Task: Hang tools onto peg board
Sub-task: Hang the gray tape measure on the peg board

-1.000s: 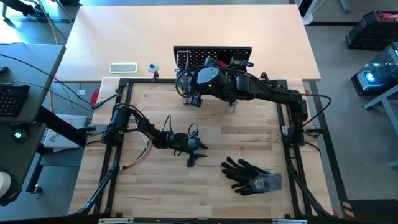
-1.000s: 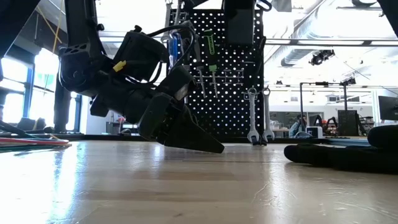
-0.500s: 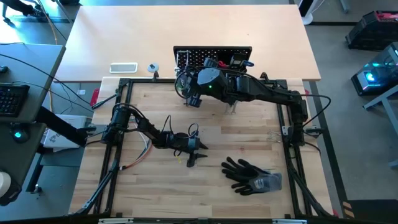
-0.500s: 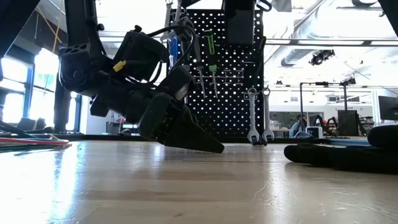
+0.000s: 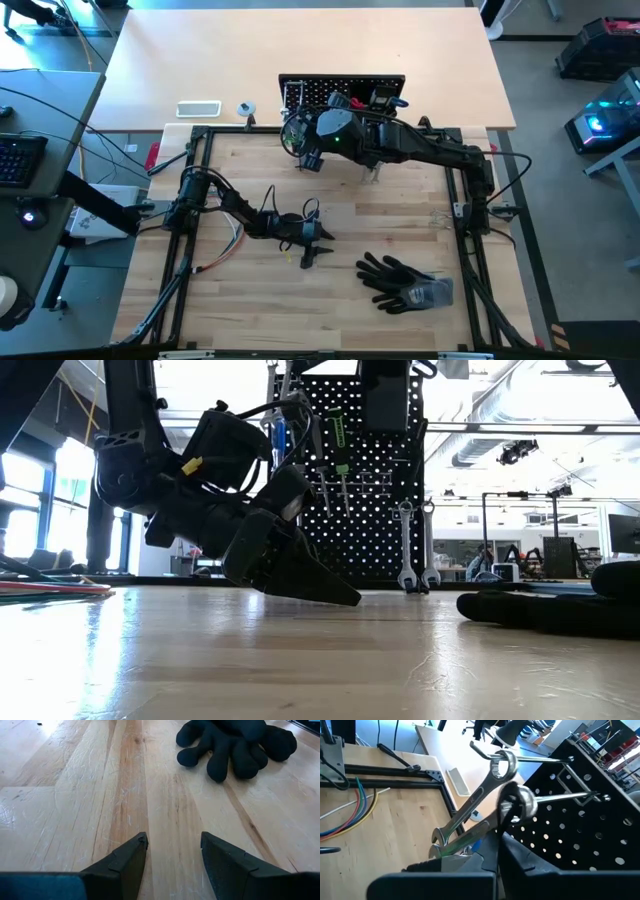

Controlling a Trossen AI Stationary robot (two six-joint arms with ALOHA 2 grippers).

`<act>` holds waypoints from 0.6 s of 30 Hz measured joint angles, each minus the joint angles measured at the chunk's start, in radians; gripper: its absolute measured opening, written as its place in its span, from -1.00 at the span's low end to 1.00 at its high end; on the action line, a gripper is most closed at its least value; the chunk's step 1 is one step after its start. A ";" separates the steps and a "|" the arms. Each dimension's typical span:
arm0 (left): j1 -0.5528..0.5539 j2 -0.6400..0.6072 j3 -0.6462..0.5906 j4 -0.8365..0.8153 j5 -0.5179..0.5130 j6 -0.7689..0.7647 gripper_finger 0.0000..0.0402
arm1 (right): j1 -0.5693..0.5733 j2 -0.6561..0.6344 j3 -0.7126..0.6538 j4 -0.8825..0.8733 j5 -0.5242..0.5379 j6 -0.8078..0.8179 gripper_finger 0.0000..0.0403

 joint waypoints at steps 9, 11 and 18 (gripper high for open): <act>0.000 0.000 0.000 0.000 0.000 0.000 -0.10 | 0.000 0.004 -0.001 0.001 0.008 0.001 -1.00; 0.000 0.000 0.000 0.000 0.000 0.000 -0.10 | 0.000 0.004 -0.001 0.002 0.023 0.000 -1.00; 0.000 0.000 0.000 0.000 0.000 0.000 -0.10 | 0.000 0.004 -0.001 0.004 0.037 -0.002 -1.00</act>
